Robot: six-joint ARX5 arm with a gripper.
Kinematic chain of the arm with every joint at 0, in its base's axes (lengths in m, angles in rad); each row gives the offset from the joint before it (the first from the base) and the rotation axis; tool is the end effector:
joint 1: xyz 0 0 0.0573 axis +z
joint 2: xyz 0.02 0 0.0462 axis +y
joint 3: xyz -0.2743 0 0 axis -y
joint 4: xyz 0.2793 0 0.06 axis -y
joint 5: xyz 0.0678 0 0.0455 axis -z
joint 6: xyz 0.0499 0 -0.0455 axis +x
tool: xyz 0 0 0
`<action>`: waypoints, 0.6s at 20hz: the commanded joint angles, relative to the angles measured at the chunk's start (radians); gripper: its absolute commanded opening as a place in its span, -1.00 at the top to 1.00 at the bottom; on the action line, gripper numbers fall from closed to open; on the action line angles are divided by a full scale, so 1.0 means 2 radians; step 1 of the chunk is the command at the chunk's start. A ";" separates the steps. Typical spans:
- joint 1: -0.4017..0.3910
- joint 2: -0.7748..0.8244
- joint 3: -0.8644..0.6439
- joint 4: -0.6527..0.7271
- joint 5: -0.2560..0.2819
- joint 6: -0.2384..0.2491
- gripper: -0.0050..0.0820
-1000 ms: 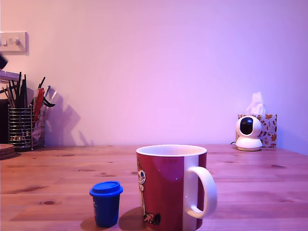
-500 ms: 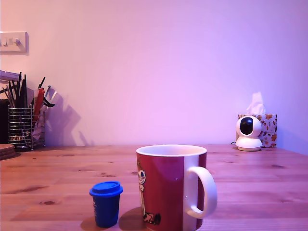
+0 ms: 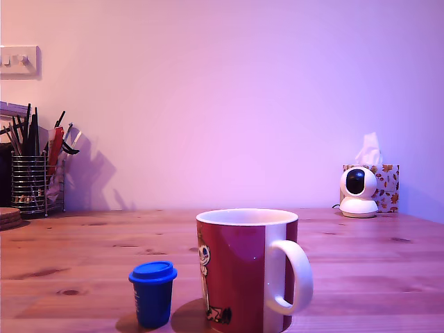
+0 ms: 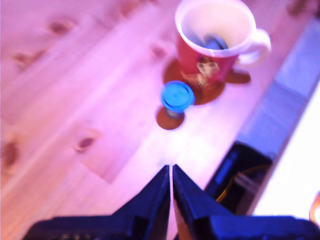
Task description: Pick up the coffee capsules on the table and drop them inside the coffee cup
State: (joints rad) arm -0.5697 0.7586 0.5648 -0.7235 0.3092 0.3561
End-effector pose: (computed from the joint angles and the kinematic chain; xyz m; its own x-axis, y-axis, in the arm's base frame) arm 0.1406 -0.1081 0.2057 0.3235 -0.5686 -0.7563 0.8607 0.5090 -0.0145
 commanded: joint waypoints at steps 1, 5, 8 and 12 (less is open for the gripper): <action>-0.001 0.013 -0.001 0.004 0.003 0.026 0.58; -0.001 0.052 -0.001 0.041 -0.002 0.035 -0.67; -0.001 0.087 -0.001 0.062 0.007 0.049 -0.69; -0.001 0.127 -0.001 0.105 0.046 0.048 -0.69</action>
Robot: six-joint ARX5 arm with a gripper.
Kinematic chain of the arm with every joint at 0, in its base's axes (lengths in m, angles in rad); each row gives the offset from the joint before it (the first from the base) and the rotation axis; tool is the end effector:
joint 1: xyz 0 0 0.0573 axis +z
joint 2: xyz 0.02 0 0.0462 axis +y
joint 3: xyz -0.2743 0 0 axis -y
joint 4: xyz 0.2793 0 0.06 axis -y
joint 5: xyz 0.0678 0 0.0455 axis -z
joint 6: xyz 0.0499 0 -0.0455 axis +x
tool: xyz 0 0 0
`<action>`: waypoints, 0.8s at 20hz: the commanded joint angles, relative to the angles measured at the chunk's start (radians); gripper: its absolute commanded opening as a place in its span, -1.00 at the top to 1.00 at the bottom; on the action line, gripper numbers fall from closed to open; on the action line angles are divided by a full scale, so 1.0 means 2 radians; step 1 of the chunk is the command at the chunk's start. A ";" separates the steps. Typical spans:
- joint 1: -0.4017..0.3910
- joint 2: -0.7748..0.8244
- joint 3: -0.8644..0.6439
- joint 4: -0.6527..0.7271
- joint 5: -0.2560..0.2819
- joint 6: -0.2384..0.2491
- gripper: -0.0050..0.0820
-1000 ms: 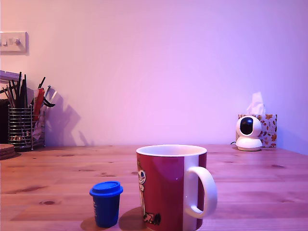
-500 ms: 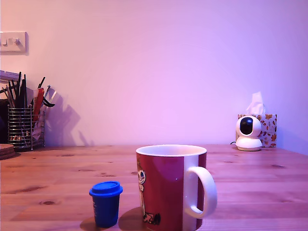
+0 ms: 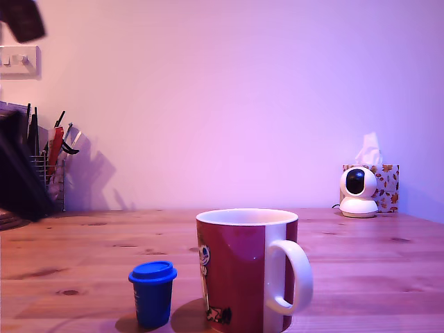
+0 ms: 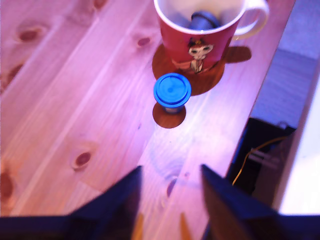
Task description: Pick up the coffee capsules on the table and drop them inside the coffee cup
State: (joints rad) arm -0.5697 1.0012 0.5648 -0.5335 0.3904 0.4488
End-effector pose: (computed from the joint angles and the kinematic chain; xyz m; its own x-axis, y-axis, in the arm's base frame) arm 0.1708 -0.1319 0.1768 0.2350 -0.6025 -0.7628 0.9140 0.4040 -0.0375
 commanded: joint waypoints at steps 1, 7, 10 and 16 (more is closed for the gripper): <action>-0.001 0.015 -0.001 0.023 0.011 0.002 -0.69; -0.001 0.078 -0.001 0.080 0.030 0.002 -0.69; -0.001 0.115 -0.001 0.117 0.043 0.002 -0.69; -0.002 0.176 -0.001 0.185 0.048 0.002 -0.69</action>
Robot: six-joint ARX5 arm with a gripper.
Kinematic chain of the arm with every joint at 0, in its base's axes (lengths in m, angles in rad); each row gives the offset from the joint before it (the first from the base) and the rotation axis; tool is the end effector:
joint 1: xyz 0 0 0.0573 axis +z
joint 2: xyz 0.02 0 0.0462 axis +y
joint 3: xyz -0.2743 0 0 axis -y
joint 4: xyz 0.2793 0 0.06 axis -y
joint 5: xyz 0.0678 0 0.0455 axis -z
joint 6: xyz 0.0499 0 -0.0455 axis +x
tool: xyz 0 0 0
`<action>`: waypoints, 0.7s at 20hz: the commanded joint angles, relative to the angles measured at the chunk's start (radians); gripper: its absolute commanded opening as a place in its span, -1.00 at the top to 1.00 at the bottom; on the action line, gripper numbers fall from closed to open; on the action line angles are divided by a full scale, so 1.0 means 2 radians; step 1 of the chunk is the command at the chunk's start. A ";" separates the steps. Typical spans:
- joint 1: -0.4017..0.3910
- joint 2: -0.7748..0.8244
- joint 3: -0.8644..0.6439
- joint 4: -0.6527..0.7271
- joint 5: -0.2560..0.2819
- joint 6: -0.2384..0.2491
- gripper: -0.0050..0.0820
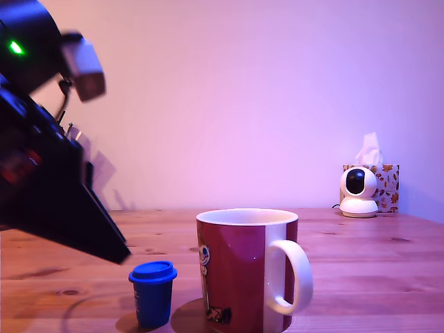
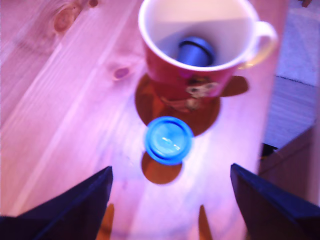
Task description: Pick up the coffee capsules on the table and drop them inside the coffee cup
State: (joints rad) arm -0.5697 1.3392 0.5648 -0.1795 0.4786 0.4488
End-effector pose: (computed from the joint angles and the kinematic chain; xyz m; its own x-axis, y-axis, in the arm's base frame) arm 0.2095 -0.1615 0.1266 0.1840 -0.6648 -0.7240 0.9315 0.3531 -0.0874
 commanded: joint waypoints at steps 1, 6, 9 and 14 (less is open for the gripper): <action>-0.002 0.014 -0.001 0.015 0.007 0.002 -0.69; -0.025 0.046 -0.001 0.047 0.007 0.002 -0.69; -0.042 0.065 -0.001 0.067 0.004 0.002 -0.69; -0.051 0.086 -0.001 0.088 -0.013 -0.005 -0.69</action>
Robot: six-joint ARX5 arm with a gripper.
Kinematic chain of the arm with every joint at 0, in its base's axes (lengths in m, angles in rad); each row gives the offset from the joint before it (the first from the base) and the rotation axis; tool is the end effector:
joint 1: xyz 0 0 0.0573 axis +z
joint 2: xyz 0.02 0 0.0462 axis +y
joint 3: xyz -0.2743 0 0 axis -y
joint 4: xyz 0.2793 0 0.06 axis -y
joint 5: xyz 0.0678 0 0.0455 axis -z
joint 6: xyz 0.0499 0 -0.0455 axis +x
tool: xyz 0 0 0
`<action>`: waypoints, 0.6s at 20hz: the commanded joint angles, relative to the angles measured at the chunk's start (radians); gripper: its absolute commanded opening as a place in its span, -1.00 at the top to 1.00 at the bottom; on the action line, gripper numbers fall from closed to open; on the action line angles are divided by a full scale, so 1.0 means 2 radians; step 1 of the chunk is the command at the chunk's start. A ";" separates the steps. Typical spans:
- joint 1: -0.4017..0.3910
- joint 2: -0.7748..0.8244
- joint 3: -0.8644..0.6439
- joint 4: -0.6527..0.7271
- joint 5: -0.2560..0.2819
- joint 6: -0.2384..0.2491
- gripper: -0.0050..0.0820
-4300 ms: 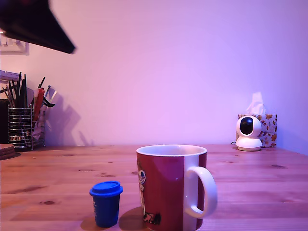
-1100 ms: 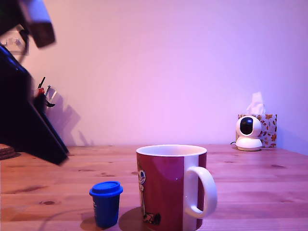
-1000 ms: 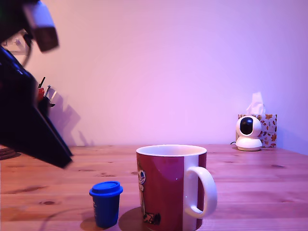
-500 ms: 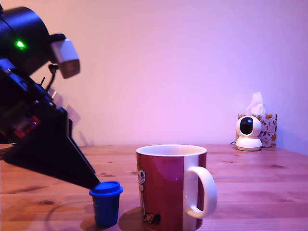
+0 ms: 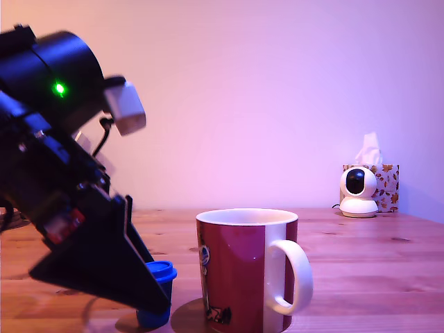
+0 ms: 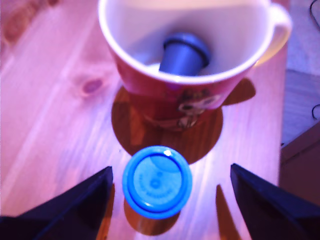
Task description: Pick up the coffee capsules on the table and drop them inside the coffee cup
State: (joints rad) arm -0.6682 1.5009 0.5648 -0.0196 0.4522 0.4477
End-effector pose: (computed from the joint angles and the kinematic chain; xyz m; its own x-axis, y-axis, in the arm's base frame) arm 0.2061 -0.1905 0.0958 0.1367 -0.6646 -0.7346 0.9583 0.2766 -0.0719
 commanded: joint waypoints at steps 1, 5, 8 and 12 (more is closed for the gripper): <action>-0.003 0.006 -0.001 0.013 -0.003 -0.008 -0.69; -0.004 0.008 -0.001 0.029 -0.018 -0.014 -0.66; -0.004 0.026 -0.001 0.031 -0.018 -0.014 -0.66; -0.005 0.035 -0.001 0.037 -0.022 -0.021 -0.62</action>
State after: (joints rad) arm -0.6727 1.5711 0.5648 0.0433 0.4095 0.4175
